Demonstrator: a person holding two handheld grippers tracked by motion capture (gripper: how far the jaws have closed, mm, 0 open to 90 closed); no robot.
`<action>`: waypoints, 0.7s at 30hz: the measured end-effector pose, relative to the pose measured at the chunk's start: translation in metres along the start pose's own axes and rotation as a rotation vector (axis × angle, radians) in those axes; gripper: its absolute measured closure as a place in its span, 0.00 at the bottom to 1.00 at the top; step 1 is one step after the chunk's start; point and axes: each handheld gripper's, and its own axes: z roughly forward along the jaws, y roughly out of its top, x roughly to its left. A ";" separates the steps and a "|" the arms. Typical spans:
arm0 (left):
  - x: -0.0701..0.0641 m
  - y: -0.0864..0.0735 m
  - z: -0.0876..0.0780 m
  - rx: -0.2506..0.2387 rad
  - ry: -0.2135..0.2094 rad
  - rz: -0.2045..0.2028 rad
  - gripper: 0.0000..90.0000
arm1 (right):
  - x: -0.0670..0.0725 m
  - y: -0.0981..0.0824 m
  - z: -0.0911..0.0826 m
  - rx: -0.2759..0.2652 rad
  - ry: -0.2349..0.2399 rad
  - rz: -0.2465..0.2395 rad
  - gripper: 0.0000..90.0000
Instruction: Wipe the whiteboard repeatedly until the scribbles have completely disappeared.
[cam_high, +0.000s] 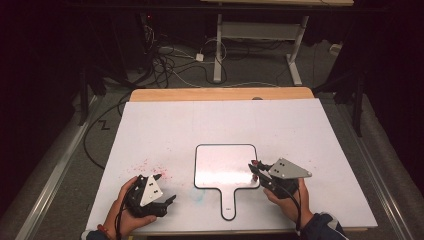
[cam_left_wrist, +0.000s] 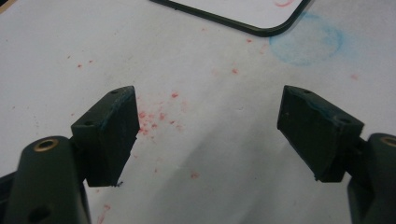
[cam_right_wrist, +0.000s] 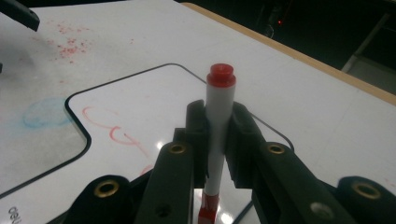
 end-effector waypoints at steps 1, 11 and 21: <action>0.000 0.000 0.000 0.002 0.000 0.001 0.22 | -0.001 0.001 0.004 -0.004 0.006 0.004 0.90; 0.000 -0.001 0.000 0.004 -0.002 0.000 0.22 | 0.017 0.011 0.019 -0.023 0.101 0.041 0.90; 0.001 -0.001 -0.001 0.000 0.000 -0.005 0.22 | 0.009 0.009 0.015 -0.003 0.074 0.074 0.90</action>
